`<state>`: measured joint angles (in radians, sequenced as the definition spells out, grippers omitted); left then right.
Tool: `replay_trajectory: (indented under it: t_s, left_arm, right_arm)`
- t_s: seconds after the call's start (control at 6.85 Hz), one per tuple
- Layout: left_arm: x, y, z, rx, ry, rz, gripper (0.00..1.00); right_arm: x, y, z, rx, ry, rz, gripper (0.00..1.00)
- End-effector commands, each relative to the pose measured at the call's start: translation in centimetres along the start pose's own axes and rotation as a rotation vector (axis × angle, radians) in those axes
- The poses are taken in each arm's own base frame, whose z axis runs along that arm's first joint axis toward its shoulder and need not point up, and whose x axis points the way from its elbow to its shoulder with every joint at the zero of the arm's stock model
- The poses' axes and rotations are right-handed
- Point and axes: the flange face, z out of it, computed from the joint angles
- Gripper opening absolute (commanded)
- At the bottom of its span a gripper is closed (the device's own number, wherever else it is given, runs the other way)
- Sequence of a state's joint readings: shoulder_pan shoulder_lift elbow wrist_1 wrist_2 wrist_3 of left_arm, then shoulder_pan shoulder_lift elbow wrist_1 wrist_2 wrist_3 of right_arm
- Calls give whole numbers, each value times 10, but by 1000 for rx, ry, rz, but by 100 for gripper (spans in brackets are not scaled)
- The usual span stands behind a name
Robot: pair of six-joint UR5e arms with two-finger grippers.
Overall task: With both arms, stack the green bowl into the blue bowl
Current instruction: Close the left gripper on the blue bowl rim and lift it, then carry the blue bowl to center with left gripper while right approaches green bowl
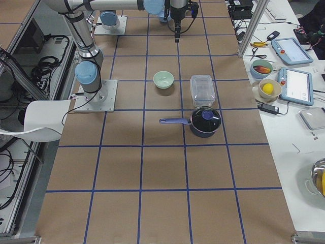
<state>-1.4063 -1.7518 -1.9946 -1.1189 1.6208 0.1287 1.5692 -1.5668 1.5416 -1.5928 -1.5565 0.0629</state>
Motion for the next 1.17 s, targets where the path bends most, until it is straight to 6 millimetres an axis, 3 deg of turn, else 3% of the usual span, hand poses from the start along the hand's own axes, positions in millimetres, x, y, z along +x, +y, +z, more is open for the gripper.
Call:
replay_trajectory:
  t_s: [0.0, 0.15, 0.29, 0.44, 0.73, 1.02]
  left_arm:
    - [128, -2, -60, 81, 63, -65, 0]
    - [188, -2, -78, 88, 160, -165, 0]
    - [228, -1, -80, 92, 186, -202, 0]
    - [257, -13, -76, 106, 202, -190, 0]
    - [283, -53, -68, 101, 216, -252, 0]
    - [305, -78, -31, 64, 186, -260, 0]
  right_arm:
    - [0, 0, 0, 0, 0, 0, 100]
    - [0, 0, 0, 0, -1, 0, 100]
    - [0, 0, 0, -1, -1, 0, 100]
    - [0, 0, 0, 0, -1, 0, 100]
    - [0, 0, -1, 2, -1, 0, 100]
    - [0, 0, 0, 0, -1, 0, 100]
